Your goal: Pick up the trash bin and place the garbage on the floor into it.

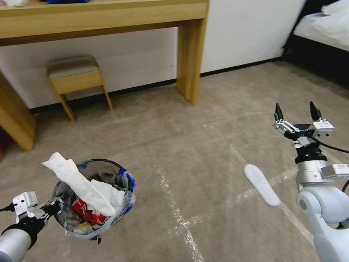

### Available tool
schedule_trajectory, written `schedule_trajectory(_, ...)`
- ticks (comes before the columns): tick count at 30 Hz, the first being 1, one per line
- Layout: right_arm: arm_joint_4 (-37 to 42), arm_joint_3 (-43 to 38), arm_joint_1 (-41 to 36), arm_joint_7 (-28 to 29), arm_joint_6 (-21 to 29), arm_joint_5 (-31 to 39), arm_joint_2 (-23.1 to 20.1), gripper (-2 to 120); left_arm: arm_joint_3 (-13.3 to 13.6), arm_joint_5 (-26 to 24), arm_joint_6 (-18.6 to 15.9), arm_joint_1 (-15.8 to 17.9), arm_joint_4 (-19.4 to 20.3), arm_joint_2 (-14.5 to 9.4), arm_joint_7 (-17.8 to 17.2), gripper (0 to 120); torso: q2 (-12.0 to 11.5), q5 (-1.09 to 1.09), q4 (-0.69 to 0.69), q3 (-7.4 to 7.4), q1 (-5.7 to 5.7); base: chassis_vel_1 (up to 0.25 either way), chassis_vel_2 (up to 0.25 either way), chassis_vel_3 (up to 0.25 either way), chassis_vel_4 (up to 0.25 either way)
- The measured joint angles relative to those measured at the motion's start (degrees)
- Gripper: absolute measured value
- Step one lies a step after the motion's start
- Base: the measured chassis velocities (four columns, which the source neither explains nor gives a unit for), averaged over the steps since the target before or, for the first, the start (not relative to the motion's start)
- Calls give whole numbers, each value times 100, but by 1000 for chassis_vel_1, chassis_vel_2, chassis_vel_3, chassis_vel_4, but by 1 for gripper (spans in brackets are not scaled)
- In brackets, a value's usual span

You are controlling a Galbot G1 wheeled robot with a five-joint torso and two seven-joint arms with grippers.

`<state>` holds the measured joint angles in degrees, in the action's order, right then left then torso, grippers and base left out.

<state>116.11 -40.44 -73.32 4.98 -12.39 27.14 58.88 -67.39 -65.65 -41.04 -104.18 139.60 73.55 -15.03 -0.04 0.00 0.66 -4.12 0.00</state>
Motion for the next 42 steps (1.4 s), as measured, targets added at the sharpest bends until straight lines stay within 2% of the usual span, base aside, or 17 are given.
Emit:
schedule_trajectory(8,-151,136,57,-84,-104,-32,16,100,3,12,-1,56,-69,34,-1,1,0,0,2,0,0,-121,-108,-127,-130)
schedule_trajectory(26,-363,368,215,-121,-151,-100,86,100,-22,9,5,131,-204,16,-1,1,0,0,-1,0,0,-126,-123,-129,-125)
schedule_trajectory(33,-428,436,266,-132,-168,-130,94,100,-17,26,13,199,-253,9,-12,1,0,0,6,0,0,-97,-105,-96,-96)
schedule_trajectory(37,-479,530,335,-143,-168,-143,118,100,-35,29,15,213,-289,9,-29,1,0,0,-5,0,0,-19,-12,-11,-20)
schedule_trajectory(42,-524,606,368,-171,-167,-164,149,100,-41,35,18,214,-302,30,-32,1,0,-1,-1,0,0,0,0,0,0)
